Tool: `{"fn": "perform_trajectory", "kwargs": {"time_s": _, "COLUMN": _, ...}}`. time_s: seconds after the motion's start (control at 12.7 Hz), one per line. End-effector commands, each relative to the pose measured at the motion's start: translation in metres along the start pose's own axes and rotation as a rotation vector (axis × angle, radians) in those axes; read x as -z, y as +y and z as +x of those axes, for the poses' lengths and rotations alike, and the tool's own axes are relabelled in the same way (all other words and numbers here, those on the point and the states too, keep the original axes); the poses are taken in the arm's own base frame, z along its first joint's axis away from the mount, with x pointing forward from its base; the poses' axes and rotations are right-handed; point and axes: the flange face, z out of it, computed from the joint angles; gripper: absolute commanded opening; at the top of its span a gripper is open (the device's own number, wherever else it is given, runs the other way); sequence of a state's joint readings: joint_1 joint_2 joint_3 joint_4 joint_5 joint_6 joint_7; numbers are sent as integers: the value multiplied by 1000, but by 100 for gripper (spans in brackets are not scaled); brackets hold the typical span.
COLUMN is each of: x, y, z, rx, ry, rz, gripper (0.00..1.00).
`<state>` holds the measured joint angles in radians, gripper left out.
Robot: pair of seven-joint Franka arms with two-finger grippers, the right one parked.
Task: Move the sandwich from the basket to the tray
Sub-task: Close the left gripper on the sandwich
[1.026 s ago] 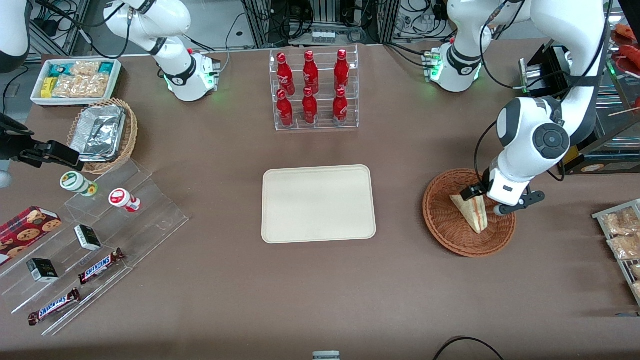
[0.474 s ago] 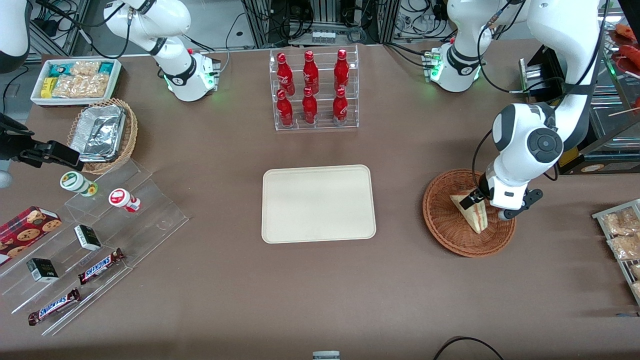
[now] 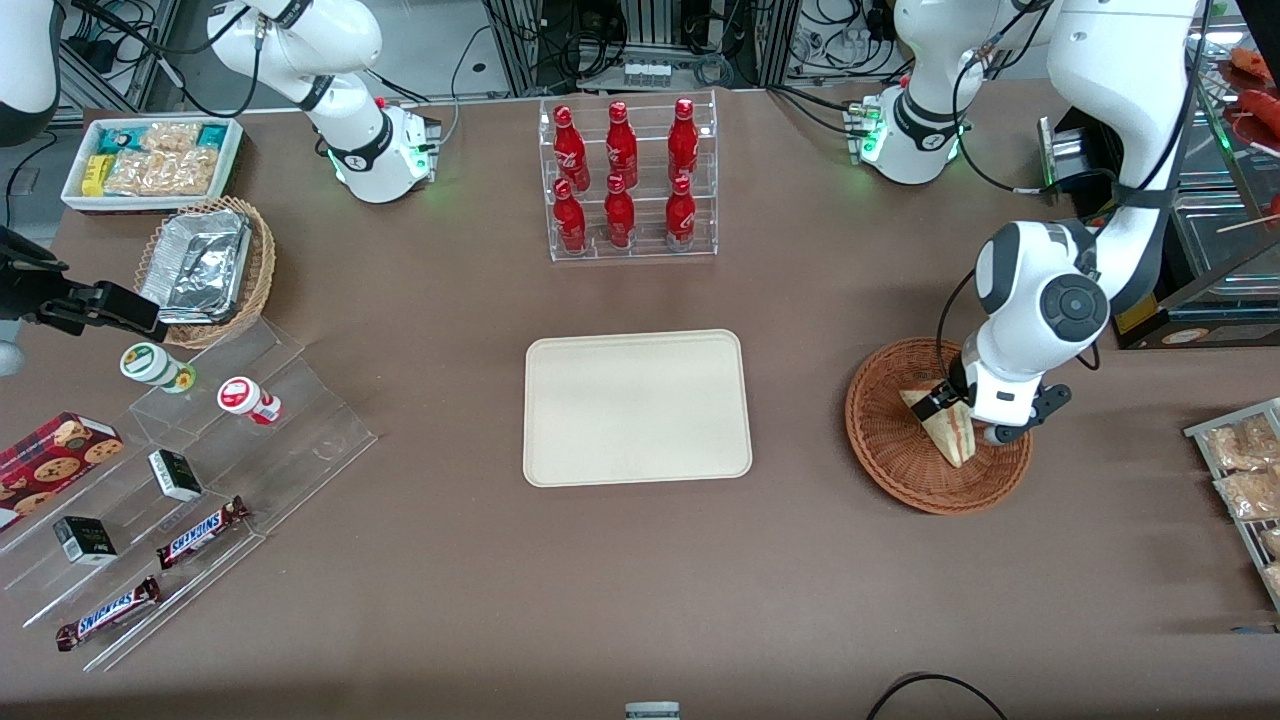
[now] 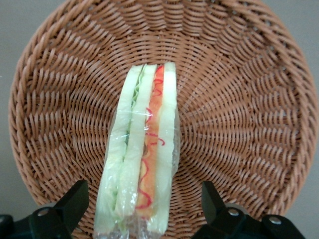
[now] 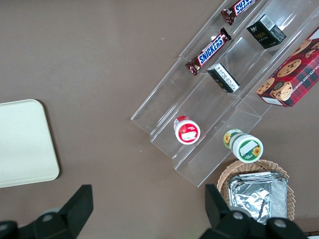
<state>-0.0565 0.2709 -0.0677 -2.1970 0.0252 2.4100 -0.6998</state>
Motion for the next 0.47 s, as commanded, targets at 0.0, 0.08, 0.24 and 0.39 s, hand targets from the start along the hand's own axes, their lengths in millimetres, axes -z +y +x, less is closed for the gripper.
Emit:
{"fn": "perform_trajectory", "kwargs": {"time_s": 0.0, "x": -5, "y": 0, "z": -1, "rx": 1, "ry": 7, "rz": -3, "gripper": 81}}
{"fn": "perform_trajectory", "kwargs": {"time_s": 0.08, "x": -3, "y": 0, "z": -1, "rx": -1, "ry": 9, "rz": -3, "gripper": 33}}
{"fn": "perform_trajectory", "kwargs": {"time_s": 0.24, "x": -2, "y": 0, "z": -2, "rx": -27, "ry": 8, "rz": -2, "gripper": 0}}
{"fn": "perform_trajectory", "kwargs": {"time_s": 0.39, "x": 7, "y": 1, "z": -1, "rx": -33, "ry": 17, "rz": -8, "gripper": 0}}
